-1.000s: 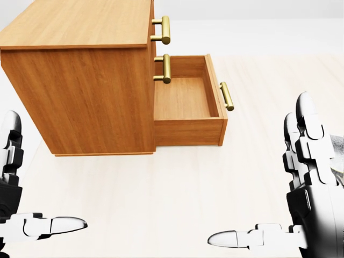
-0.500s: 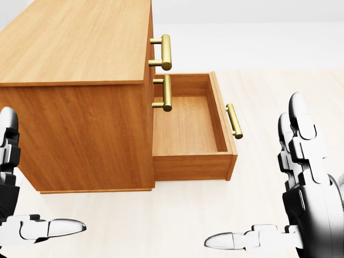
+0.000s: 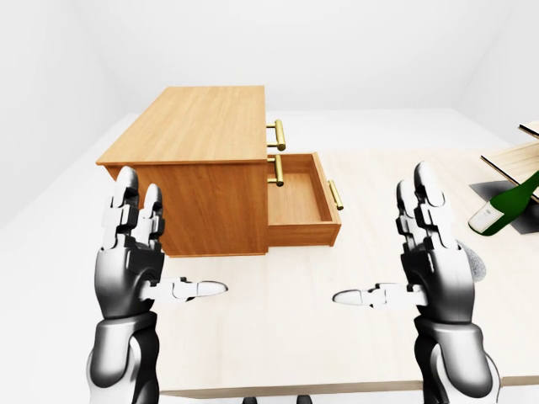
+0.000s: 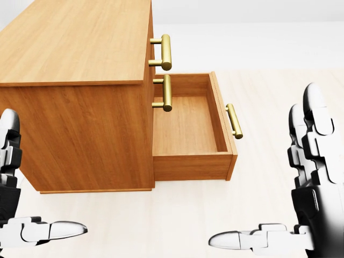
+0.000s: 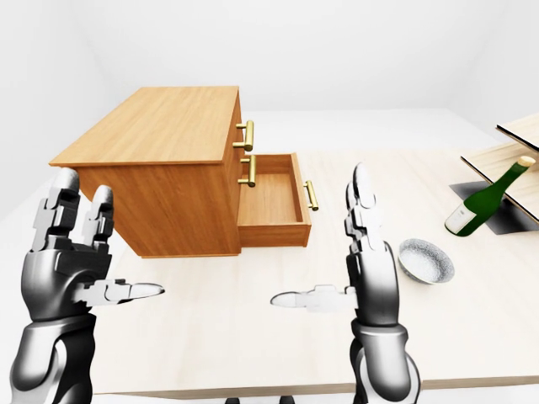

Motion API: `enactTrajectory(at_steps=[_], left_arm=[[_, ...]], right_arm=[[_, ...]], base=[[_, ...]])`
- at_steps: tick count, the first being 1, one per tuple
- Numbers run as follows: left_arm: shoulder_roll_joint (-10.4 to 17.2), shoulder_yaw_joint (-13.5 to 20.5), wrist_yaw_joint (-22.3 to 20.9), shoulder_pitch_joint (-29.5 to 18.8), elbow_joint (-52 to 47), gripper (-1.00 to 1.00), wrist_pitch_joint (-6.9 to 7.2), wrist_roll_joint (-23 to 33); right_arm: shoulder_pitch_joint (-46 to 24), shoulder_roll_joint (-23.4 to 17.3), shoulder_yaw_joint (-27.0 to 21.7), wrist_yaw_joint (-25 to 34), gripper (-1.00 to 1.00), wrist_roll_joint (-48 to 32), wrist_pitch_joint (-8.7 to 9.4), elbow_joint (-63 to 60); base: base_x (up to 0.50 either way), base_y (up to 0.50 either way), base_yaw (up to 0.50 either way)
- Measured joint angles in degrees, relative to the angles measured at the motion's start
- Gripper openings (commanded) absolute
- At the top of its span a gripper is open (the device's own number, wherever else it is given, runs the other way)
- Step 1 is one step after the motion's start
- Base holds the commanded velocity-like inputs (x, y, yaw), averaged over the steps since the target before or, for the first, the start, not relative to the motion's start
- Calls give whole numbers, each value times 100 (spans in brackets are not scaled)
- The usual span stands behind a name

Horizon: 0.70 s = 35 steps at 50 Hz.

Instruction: Put the bowl on top of the cabinet.

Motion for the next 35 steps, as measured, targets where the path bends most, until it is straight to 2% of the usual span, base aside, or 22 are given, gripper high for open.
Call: enactTrajectory(at_steps=[10, 23, 35], left_arm=[[-1, -19, 3, 9, 12, 100, 0, 15], [-4, -23, 10, 13, 9, 100, 0, 24], [-4, -31, 12, 12, 35, 100, 0, 36]], right_arm=[[-139, -112, -287, 424, 100, -369, 0, -615], [-638, -311, -1084, 1751, 100, -1424, 0, -1079], [-911, -625, -1719, 2779, 100, -2521, 0, -847]], base=[[0, 0, 0], [0, 0, 0], [0, 0, 0]])
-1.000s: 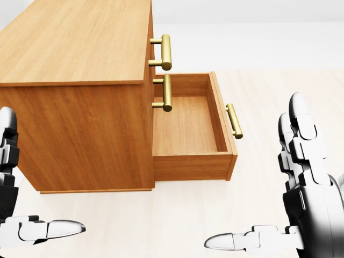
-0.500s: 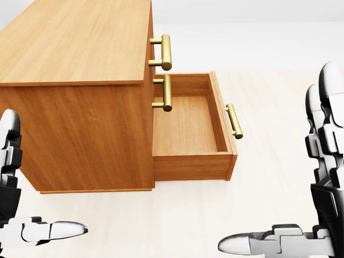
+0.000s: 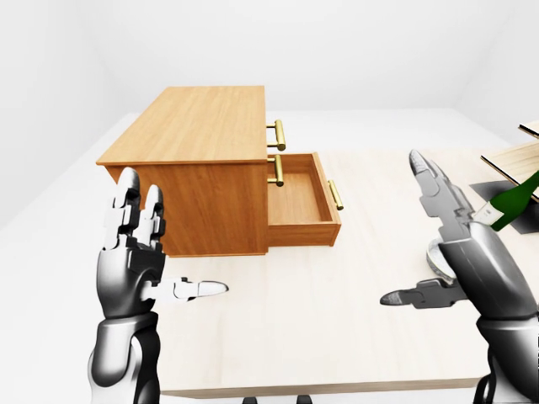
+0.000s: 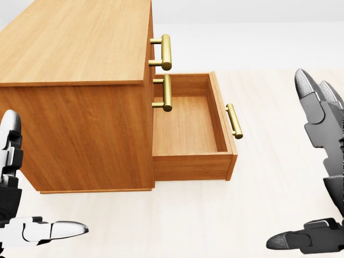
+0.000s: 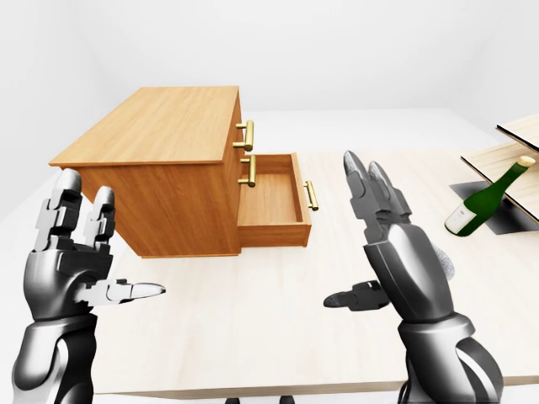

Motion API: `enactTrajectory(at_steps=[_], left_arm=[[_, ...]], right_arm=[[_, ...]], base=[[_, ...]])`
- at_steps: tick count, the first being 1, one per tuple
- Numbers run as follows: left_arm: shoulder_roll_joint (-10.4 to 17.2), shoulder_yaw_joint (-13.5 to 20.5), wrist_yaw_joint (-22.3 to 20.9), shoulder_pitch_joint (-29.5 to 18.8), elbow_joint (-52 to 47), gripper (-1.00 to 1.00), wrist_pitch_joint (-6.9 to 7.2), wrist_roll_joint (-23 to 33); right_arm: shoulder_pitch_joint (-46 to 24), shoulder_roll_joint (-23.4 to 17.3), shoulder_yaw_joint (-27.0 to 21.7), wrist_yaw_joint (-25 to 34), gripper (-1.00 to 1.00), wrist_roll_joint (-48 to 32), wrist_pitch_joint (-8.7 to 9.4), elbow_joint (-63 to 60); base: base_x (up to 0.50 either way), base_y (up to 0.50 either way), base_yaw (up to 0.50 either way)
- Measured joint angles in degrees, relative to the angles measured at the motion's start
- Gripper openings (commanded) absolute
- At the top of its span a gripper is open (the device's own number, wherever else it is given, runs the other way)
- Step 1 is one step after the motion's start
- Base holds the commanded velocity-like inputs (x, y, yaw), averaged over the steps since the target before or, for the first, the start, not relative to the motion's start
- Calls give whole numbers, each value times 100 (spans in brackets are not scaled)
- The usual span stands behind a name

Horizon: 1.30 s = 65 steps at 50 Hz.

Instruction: Put the bowl on top of the cabinet.

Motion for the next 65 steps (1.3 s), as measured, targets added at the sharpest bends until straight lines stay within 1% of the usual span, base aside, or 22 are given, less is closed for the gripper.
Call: enactTrajectory(at_steps=[6, 12, 21, 26, 39, 50, 65], left_arm=[[4, 11, 5, -11, 6, 100, 0, -6], [5, 18, 8, -15, 8, 100, 0, -6], [7, 20, 14, -25, 31, 100, 0, 0], [11, 25, 16, -31, 41, 100, 0, -2], [14, 24, 17, -36, 52, 100, 0, 3], [15, 10, 23, -45, 77, 100, 0, 15], [17, -5, 26, -41, 74, 100, 0, 25]], right_arm=[[-56, -99, -330, 385, 100, -416, 0, 182], [-22, -136, -714, 650, 100, -637, 0, 389], [-25, -280, -1271, 670, 100, -839, 0, 750], [-43, -386, -1473, 670, 100, -970, 0, 1038], [2, -527, -1785, 670, 100, -1081, 0, 1839], [88, -617, -1999, 619, 100, -964, 0, 2567], [101, -781, -2183, 620, 100, -954, 0, 2966]], base=[[0, 0, 0], [0, 0, 0], [0, 0, 0], [0, 0, 0], [0, 0, 0], [0, 0, 0], [0, 0, 0]])
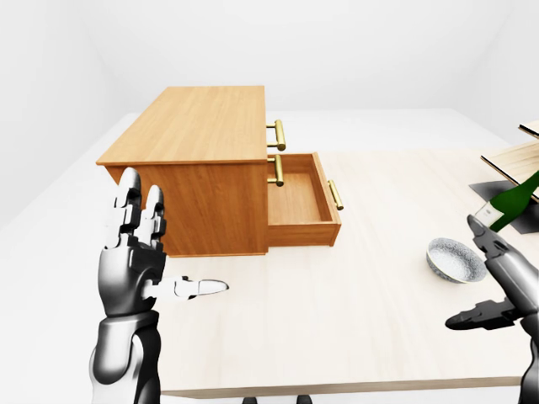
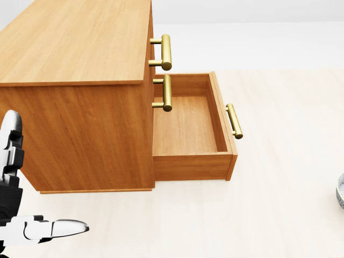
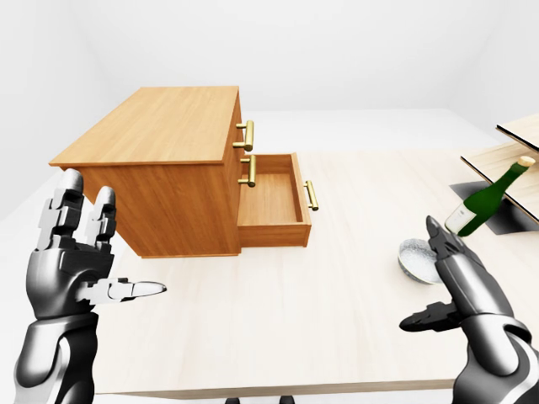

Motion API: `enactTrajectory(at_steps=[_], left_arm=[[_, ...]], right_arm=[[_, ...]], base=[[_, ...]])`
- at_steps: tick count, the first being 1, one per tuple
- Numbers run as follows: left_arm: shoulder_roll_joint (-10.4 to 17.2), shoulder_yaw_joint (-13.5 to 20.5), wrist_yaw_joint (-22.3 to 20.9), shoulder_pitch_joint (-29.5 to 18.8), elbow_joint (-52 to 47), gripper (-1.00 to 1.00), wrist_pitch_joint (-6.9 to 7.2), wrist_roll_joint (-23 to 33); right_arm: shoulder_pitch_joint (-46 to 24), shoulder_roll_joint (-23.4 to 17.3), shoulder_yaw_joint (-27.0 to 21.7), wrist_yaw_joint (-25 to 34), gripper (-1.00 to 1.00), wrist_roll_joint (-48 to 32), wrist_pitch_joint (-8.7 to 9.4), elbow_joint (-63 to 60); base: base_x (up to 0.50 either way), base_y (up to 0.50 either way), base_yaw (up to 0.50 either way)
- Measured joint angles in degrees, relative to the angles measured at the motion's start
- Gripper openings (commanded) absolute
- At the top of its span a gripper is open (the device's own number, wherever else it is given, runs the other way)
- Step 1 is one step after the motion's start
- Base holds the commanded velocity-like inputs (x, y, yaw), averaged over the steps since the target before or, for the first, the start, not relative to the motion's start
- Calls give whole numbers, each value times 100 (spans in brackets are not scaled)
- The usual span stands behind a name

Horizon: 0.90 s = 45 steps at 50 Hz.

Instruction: Put the bowl on top of the cabinet.

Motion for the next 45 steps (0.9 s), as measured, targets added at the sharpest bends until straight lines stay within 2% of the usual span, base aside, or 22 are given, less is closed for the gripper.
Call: enactTrajectory(at_steps=[6, 16, 32, 45], left_arm=[[2, -2, 3, -7, 6, 100, 0, 3], [-8, -37, -1, 22, 4, 100, 0, 31], [-8, -54, 2, 19, 36, 100, 0, 51], [-7, -79, 9, 18, 81, 100, 0, 86]], right_arm=[[-40, -104, -60, -26, 100, -20, 0, 179], [-303, -549, -49, -338, 100, 98, 0, 1109], [-680, -1110, 322, -844, 100, 297, 0, 2370], [-910, -1385, 667, -1180, 100, 402, 0, 3192]], base=[[0, 0, 0], [0, 0, 0], [0, 0, 0], [0, 0, 0]])
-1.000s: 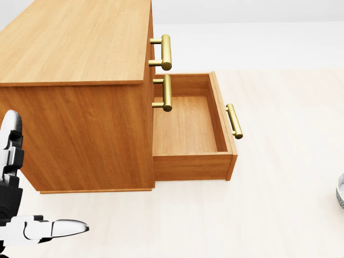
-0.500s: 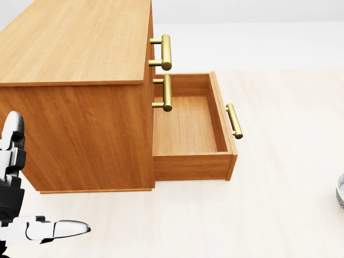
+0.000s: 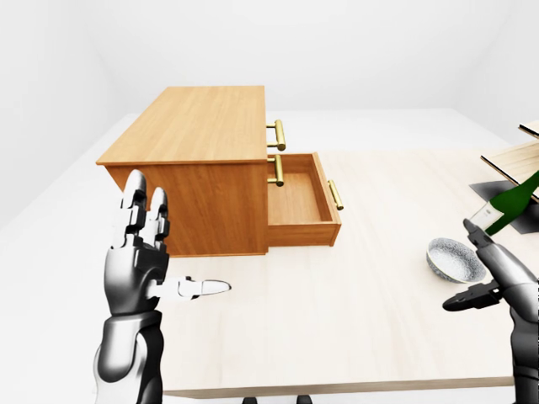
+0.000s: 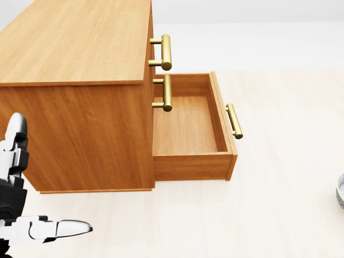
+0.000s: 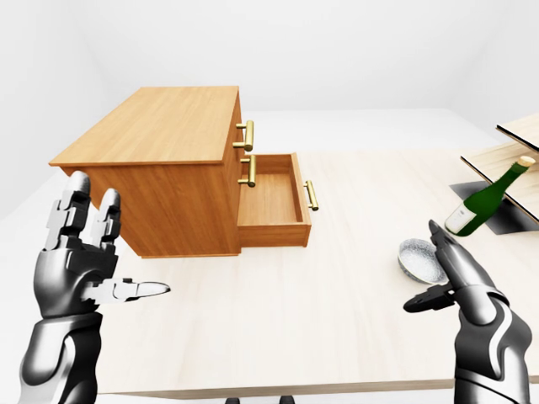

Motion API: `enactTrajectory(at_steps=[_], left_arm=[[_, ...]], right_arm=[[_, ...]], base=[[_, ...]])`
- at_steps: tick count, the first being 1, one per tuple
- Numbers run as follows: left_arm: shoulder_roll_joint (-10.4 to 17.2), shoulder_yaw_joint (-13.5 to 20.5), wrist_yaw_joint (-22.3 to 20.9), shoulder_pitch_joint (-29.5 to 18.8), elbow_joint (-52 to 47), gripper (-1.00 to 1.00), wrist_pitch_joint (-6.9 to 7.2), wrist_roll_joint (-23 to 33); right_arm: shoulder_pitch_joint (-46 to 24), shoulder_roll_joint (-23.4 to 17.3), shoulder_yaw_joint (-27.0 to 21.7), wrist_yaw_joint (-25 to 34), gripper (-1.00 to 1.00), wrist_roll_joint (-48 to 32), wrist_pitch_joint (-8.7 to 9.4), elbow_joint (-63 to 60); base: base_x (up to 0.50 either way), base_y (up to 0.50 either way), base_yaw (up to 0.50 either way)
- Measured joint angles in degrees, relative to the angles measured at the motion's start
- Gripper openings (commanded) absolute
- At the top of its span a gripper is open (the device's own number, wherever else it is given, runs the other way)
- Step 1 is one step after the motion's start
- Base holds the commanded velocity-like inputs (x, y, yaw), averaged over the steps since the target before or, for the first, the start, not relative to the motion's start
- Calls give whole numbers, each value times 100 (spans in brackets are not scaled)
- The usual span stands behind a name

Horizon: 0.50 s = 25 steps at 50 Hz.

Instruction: Put the bowl on top of the cabinet.

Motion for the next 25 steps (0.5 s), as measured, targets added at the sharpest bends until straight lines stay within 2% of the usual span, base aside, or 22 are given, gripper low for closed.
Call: enactTrajectory(at_steps=[25], left_arm=[[-1, -32, 7, 10, 30, 100, 0, 27]], right_arm=[[-301, -362, 441, -514, 100, 80, 0, 1224]], base=[[0, 0, 0]])
